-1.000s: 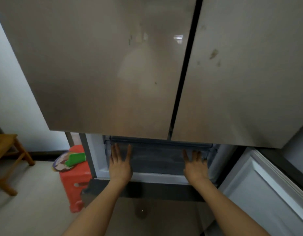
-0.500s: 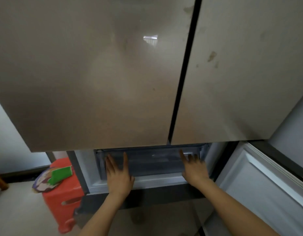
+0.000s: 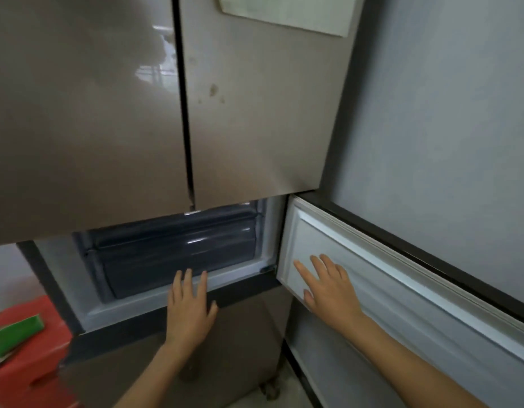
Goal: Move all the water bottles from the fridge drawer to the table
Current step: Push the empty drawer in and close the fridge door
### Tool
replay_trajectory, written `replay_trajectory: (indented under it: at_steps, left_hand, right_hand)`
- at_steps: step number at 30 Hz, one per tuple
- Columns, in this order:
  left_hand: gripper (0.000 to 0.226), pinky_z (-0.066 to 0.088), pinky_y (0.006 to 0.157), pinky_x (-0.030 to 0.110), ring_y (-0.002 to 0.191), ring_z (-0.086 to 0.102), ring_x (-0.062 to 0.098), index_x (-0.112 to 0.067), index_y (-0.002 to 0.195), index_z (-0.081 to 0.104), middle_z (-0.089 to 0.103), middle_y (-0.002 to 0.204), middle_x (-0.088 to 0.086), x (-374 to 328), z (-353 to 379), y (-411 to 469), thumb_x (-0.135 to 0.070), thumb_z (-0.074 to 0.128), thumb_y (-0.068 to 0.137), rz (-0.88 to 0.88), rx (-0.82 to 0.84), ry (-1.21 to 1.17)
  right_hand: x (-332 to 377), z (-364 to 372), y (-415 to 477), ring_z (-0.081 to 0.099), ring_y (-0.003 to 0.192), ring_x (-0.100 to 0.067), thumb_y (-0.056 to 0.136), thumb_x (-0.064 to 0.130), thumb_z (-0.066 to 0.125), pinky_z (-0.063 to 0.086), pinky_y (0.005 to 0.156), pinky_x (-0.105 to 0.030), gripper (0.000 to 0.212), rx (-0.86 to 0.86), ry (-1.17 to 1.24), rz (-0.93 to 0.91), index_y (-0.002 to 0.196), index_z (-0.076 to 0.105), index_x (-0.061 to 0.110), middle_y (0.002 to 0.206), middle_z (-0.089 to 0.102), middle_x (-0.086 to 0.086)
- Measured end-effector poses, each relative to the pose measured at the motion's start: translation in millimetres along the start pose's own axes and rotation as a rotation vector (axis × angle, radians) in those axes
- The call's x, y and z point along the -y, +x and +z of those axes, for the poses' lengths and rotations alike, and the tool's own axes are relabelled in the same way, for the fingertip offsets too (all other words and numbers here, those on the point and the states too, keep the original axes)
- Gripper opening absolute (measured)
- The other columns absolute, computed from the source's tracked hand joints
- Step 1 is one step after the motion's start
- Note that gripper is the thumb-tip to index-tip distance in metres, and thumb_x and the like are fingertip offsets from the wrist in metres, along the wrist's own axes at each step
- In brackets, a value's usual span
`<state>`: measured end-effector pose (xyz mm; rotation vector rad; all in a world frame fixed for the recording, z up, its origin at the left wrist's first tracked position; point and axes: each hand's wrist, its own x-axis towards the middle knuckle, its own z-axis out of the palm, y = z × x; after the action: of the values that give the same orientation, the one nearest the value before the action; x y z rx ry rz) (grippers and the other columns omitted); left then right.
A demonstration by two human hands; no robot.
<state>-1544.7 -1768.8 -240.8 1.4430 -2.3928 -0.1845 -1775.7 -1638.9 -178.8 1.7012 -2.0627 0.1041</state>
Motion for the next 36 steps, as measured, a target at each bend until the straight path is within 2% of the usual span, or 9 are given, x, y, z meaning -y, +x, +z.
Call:
replay_trajectory:
  at_steps: [4, 8, 17, 22, 25, 26, 28, 32, 36]
  left_hand:
    - [0.050, 0.019, 0.110, 0.053, 0.139, 0.018, 0.039, -0.005, 0.130, 0.049, 0.036, 0.143, 0.022, -54.0, -0.7, -57.7, -0.026, 0.060, 0.086, 0.073, -0.054, -0.078]
    - [0.046, 0.019, 0.110, 0.051, 0.138, 0.019, 0.037, -0.006, 0.127, 0.052, 0.041, 0.140, 0.021, -101.0, 0.5, -107.8, -0.025, 0.060, 0.086, 0.090, -0.076, -0.144]
    - [0.054, 0.015, 0.111, 0.050, 0.140, 0.013, 0.037, -0.009, 0.136, 0.041, 0.034, 0.145, 0.018, -216.7, -29.5, -179.7, -0.029, 0.055, 0.088, 0.306, -0.098, -0.200]
    - [0.063, 0.008, 0.114, 0.043, 0.143, -0.001, 0.029, -0.019, 0.144, 0.020, 0.014, 0.154, 0.009, -271.2, -42.7, -198.6, -0.042, 0.044, 0.091, 0.450, -0.019, -0.193]
    - [0.068, 0.007, 0.114, 0.042, 0.142, -0.008, 0.026, -0.024, 0.145, 0.014, 0.001, 0.156, 0.005, -293.1, -47.5, -197.3, -0.044, 0.047, 0.089, 0.534, 0.098, -0.239]
    - [0.069, 0.008, 0.113, 0.042, 0.142, -0.008, 0.025, -0.025, 0.145, 0.014, 0.000, 0.156, 0.005, -299.3, -49.5, -197.5, -0.043, 0.049, 0.088, 0.556, 0.126, -0.268]
    - [0.070, 0.009, 0.113, 0.043, 0.142, -0.008, 0.024, -0.025, 0.145, 0.016, 0.000, 0.156, 0.003, -308.4, -53.9, -200.3, -0.041, 0.052, 0.087, 0.583, 0.144, -0.324]
    - [0.068, 0.010, 0.113, 0.043, 0.142, -0.008, 0.024, -0.025, 0.144, 0.016, 0.000, 0.156, 0.003, -304.1, -61.1, -204.1, -0.040, 0.051, 0.088, 0.579, 0.140, -0.321]
    - [0.069, 0.010, 0.114, 0.042, 0.142, -0.008, 0.024, -0.024, 0.145, 0.015, -0.001, 0.156, 0.004, -280.4, -64.9, -205.9, -0.041, 0.050, 0.088, 0.557, 0.120, -0.278]
  right_hand:
    - [-29.7, -31.2, -81.3, 0.066, 0.098, -0.032, 0.047, 0.027, 0.086, 0.054, 0.074, -0.042, 0.069, -0.036, -0.016, 0.069, 0.113, 0.066, 0.018, 0.105, 0.068, -0.014]
    - [-64.2, -63.3, -161.9, 0.064, 0.102, -0.036, 0.054, 0.019, 0.083, 0.053, 0.078, -0.046, 0.059, -0.118, -0.005, 0.123, 0.111, 0.067, 0.012, 0.109, 0.066, -0.018]
    - [-153.6, -137.4, -300.0, 0.062, 0.099, -0.045, 0.050, 0.005, 0.083, 0.052, 0.076, -0.052, 0.053, -0.190, -0.105, 0.317, 0.101, 0.068, 0.000, 0.106, 0.064, -0.028]
    - [-191.7, -163.9, -342.0, 0.059, 0.103, -0.049, 0.055, 0.000, 0.083, 0.051, 0.077, -0.057, 0.056, -0.180, -0.013, 0.490, 0.108, 0.064, -0.005, 0.112, 0.060, -0.033]
    - [-211.4, -170.6, -344.6, 0.039, 0.130, -0.036, 0.084, 0.011, 0.063, 0.034, 0.104, -0.045, 0.051, -0.118, 0.154, 0.579, 0.132, 0.047, 0.005, 0.139, 0.041, -0.024]
    - [-217.6, -171.8, -343.8, 0.034, 0.134, -0.031, 0.089, 0.015, 0.057, 0.029, 0.107, -0.039, 0.049, -0.099, 0.217, 0.612, 0.135, 0.043, 0.009, 0.143, 0.038, -0.020]
    - [-225.9, -172.6, -339.5, 0.030, 0.135, -0.026, 0.091, 0.020, 0.054, 0.025, 0.108, -0.032, 0.048, -0.049, 0.286, 0.642, 0.137, 0.042, 0.013, 0.145, 0.035, -0.016]
    - [-231.4, -168.4, -320.9, 0.014, 0.142, -0.026, 0.090, 0.029, 0.055, 0.018, 0.112, -0.033, 0.062, 0.190, 0.384, 0.718, 0.145, 0.026, 0.020, 0.154, 0.014, -0.016]
    - [-224.1, -157.5, -312.5, 0.017, 0.142, -0.024, 0.088, 0.024, 0.057, 0.020, 0.112, -0.031, 0.073, 0.272, 0.516, 0.791, 0.148, 0.014, 0.015, 0.155, 0.011, -0.014]
